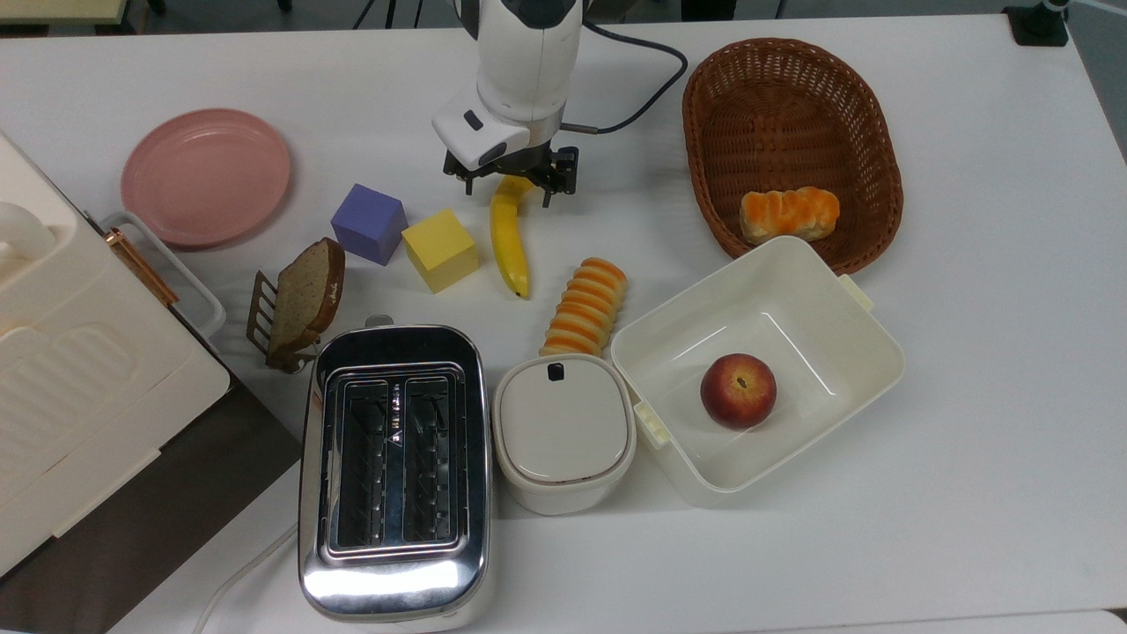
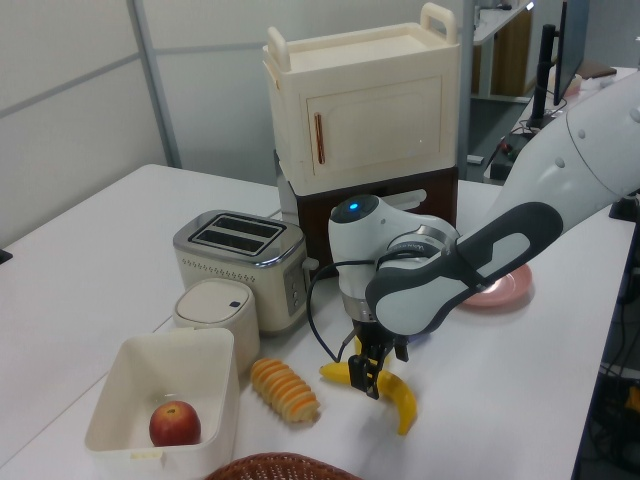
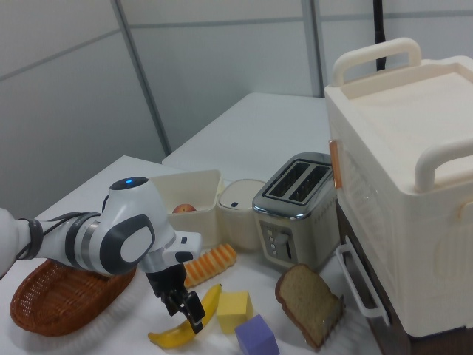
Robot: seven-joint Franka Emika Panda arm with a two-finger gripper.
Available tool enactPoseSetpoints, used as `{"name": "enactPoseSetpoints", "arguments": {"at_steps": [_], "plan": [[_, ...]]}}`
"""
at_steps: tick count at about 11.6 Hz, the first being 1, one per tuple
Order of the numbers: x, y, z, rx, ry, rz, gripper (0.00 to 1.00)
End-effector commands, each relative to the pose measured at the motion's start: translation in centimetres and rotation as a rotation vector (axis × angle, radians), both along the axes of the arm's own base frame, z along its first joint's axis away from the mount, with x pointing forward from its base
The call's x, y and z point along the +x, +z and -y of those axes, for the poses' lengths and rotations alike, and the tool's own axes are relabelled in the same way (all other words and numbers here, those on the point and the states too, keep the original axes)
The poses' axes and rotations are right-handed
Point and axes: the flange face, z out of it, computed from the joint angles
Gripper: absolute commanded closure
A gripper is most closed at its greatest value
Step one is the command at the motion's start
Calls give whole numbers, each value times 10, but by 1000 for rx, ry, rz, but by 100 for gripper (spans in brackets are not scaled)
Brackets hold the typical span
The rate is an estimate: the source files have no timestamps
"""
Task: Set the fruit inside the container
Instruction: 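Close the gripper on the banana's stem end and lift it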
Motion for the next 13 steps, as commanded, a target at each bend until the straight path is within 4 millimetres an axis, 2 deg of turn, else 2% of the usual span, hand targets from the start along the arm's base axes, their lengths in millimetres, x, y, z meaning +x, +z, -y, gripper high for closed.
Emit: {"name": "enactPoseSetpoints", "arguments": {"at_steps": [1, 3, 10, 11, 13], "plan": [[6, 2, -2, -21, -2, 29, 1], [8, -1, -2, -26, 3, 25, 4], [10, -12, 1, -39, 14, 25, 3], [10, -12, 2, -39, 14, 24, 8], [10, -12, 2, -42, 15, 25, 49]]}}
